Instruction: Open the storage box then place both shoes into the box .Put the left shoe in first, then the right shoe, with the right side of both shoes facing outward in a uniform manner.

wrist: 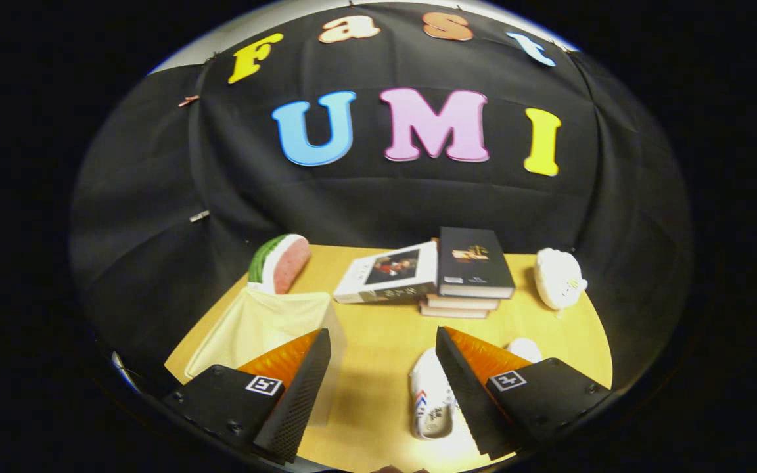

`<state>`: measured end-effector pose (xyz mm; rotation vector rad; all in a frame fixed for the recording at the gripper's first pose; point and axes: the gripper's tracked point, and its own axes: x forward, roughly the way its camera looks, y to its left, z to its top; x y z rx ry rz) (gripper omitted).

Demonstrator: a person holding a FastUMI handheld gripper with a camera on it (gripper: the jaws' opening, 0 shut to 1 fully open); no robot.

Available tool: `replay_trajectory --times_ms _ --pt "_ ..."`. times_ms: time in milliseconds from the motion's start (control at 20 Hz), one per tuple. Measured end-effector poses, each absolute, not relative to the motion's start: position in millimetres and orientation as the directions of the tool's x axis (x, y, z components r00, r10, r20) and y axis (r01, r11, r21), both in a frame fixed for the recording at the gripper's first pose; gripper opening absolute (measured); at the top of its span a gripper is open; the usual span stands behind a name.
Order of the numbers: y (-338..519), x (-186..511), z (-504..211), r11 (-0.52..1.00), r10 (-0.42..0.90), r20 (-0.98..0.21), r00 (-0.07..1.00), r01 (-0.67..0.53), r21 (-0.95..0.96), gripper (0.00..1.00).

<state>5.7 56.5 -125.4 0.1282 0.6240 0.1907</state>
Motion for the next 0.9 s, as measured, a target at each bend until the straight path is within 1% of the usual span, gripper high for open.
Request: replay_trajectory --times_ms 100,300,400,550,750,900 --pt "32 -9 -148 0.976 0.198 -0.617 0.762 -0.095 0.196 0.98" --pt "-6 -30 -195 0.982 0.173 -0.714 0.679 -0.062 0.178 0.98" --pt "-17 -45 -235 0.985 0.168 -0.788 0.592 -0.070 0.157 0.98" --pt "-28 -53 -281 0.987 0.159 -0.858 0.489 -0.068 0.144 0.98" --pt "-31 -49 -317 0.988 0.149 -0.888 0.435 -0.106 0.114 0.99" --pt "-26 -34 -331 0.986 0.164 -0.889 0.427 -0.107 0.130 0.99"
